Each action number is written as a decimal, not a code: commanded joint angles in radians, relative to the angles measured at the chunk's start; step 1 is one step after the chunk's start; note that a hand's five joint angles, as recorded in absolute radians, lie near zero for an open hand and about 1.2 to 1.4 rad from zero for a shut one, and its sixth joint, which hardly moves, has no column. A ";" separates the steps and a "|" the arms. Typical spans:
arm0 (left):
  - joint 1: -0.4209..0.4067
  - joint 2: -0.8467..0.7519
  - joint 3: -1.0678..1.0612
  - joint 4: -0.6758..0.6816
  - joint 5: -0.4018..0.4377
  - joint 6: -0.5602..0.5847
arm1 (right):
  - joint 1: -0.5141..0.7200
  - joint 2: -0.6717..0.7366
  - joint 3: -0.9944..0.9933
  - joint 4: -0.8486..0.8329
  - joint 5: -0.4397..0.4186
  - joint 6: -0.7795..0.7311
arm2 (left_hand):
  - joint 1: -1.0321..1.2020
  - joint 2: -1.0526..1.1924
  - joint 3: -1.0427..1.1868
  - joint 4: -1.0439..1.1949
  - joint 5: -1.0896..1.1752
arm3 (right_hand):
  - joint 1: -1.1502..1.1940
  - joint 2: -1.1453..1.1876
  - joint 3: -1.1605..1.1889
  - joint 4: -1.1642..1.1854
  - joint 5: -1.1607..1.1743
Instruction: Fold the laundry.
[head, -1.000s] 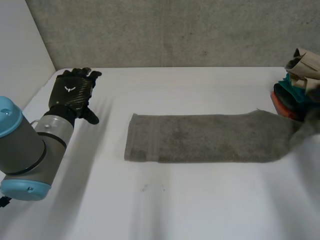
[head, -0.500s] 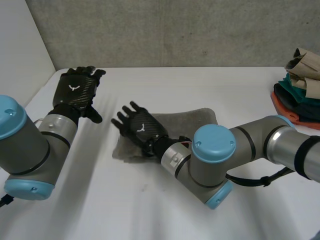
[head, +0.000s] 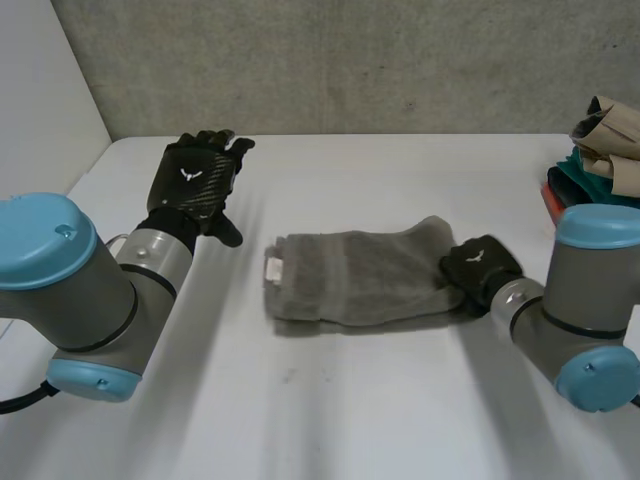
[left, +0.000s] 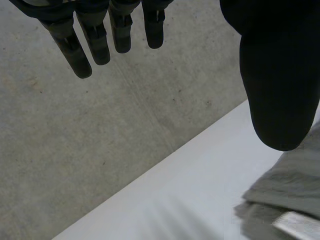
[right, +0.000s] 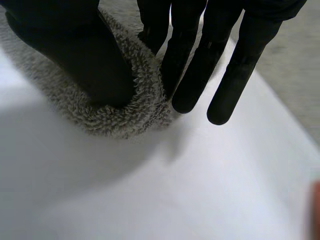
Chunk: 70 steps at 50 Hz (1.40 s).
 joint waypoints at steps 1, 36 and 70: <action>0.001 0.016 -0.002 -0.005 -0.004 0.002 | 0.090 -0.073 -0.034 -0.227 0.015 -0.099 | -0.025 -0.034 -0.041 -0.030 -0.048 | 0.321 0.233 0.209 0.203 0.226; -0.203 -0.317 0.502 -0.302 -0.037 -0.155 | 0.041 -0.084 -0.192 0.047 -0.243 0.707 | 0.020 0.011 0.004 0.015 -0.003 | -0.900 -0.989 -1.012 -1.019 -0.996; -0.234 -0.294 0.455 -0.523 -0.235 0.017 | 0.135 0.079 -0.353 0.264 -0.139 0.243 | 0.003 -0.006 -0.014 -0.003 -0.021 | -0.900 -0.989 -1.012 -1.019 -0.996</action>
